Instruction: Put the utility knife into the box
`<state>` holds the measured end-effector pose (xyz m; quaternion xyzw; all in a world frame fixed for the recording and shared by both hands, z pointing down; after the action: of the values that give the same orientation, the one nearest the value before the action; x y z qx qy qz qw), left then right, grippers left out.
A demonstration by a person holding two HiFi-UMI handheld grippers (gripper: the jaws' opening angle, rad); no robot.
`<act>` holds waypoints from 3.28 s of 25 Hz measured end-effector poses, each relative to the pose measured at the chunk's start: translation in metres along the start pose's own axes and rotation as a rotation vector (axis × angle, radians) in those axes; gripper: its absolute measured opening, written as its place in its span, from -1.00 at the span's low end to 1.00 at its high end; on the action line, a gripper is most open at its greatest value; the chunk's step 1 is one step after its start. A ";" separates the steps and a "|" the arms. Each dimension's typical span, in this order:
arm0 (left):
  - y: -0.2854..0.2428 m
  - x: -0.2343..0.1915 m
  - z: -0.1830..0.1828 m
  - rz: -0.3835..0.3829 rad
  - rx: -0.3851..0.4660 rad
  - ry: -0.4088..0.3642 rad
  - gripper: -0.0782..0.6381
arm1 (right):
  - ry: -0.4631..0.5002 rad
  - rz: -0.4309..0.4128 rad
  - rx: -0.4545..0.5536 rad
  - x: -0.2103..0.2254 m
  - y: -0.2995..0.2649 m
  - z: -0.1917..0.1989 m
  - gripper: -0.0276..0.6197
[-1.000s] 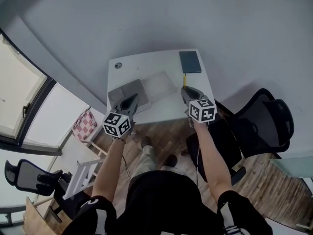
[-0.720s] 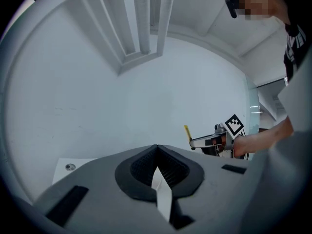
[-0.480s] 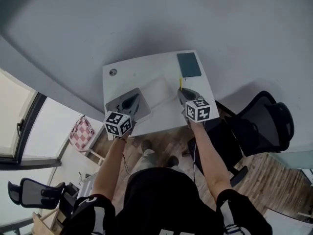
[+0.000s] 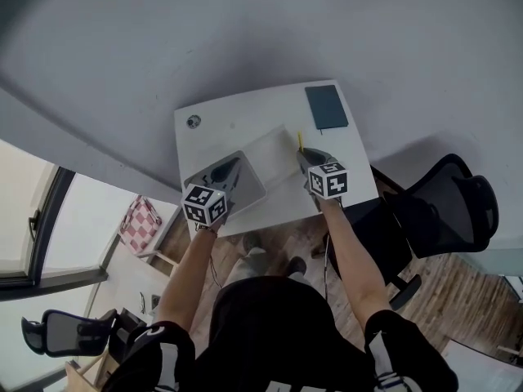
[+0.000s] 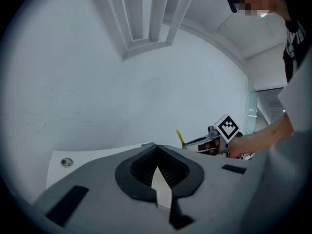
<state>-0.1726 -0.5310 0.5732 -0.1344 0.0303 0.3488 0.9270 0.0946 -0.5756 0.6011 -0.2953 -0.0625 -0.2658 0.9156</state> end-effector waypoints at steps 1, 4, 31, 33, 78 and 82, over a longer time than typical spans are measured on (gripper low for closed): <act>-0.002 -0.004 0.002 0.002 -0.004 0.005 -0.71 | 0.001 0.001 -0.017 0.001 -0.007 0.003 -0.73; -0.008 -0.015 0.008 0.006 -0.015 0.018 -0.71 | 0.001 0.003 -0.075 0.005 -0.027 0.015 -0.73; -0.025 -0.075 0.042 -0.012 -0.105 0.073 -0.71 | -0.004 0.044 -0.389 0.028 -0.136 0.076 -0.73; -0.027 -0.074 0.043 -0.014 -0.106 0.074 -0.71 | -0.005 0.041 -0.397 0.029 -0.138 0.078 -0.72; 0.007 0.125 -0.047 -0.226 0.083 -0.133 -0.71 | 0.172 -0.146 0.278 0.028 0.130 -0.043 -0.87; 0.013 0.142 -0.045 -0.238 0.085 -0.135 -0.71 | 0.178 -0.158 0.278 0.029 0.143 -0.034 -0.87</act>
<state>-0.0728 -0.4428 0.5058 -0.0739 -0.0335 0.2433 0.9666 0.1923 -0.5100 0.5085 -0.1354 -0.0402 -0.3508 0.9257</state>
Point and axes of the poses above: the fingertips, and each gripper's own axes: y backward along the fingers, x to its right, z out of its underside, the point moved 8 cm from there along y, backward along the fingers, and after that the axes turned 6 degrees about -y, right-handed, at the moved point
